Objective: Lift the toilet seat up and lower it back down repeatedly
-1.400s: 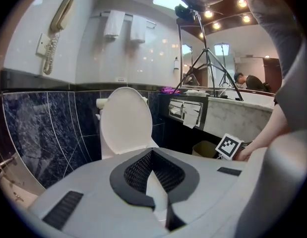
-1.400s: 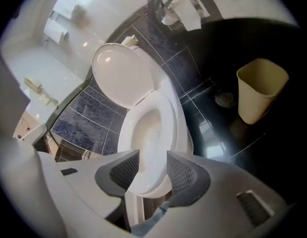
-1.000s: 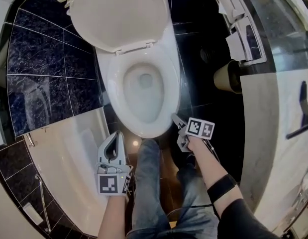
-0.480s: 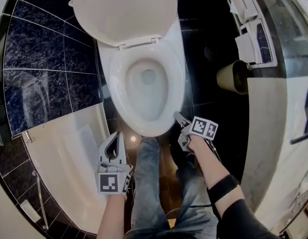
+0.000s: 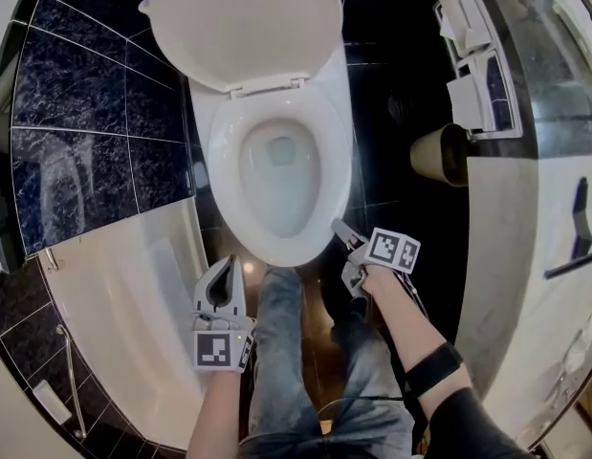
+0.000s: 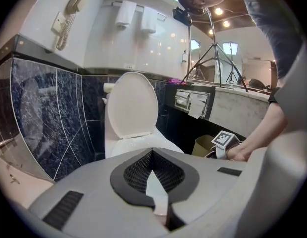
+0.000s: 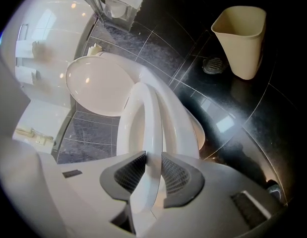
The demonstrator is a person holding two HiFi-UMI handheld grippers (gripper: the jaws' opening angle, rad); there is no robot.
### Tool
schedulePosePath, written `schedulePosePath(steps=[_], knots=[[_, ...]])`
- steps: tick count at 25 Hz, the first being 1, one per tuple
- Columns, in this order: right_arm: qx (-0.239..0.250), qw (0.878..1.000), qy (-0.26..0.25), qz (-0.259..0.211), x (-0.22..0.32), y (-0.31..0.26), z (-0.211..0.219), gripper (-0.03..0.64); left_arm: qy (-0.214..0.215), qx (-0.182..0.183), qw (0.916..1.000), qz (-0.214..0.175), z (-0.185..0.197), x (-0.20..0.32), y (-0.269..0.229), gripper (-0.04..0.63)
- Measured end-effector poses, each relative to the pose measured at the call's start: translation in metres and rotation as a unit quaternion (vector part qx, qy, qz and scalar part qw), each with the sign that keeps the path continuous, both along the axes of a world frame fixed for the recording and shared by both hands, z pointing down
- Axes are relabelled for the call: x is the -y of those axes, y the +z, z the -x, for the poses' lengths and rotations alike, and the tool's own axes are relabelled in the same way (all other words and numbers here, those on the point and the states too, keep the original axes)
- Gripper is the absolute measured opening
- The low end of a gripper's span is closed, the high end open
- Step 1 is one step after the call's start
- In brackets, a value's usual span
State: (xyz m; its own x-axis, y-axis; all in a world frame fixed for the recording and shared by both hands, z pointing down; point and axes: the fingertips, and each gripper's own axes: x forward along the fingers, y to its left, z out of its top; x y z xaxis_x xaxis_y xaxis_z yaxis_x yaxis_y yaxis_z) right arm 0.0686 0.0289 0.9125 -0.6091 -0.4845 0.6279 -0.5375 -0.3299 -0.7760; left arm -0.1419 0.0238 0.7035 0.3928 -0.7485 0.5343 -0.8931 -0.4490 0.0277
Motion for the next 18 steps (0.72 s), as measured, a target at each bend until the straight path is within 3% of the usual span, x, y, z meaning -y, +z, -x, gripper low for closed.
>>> schedulePosePath(steps=[6,11,18], knots=[[0.01,1.0,-0.001,0.0,0.007,-0.046,-0.002,0.109,-0.018,-0.013,0.9988,0.043,0.005,-0.029,-0.001,-0.009],[0.023,1.0,0.003,-0.005,0.018,-0.09,-0.001,0.106,0.023,0.026,0.9948,0.096,0.018,-0.074,0.041,-0.009],[0.028,1.0,0.004,0.0,0.03,-0.119,0.0,0.109,0.043,0.004,0.9862,0.16,-0.018,-0.079,0.089,-0.009]])
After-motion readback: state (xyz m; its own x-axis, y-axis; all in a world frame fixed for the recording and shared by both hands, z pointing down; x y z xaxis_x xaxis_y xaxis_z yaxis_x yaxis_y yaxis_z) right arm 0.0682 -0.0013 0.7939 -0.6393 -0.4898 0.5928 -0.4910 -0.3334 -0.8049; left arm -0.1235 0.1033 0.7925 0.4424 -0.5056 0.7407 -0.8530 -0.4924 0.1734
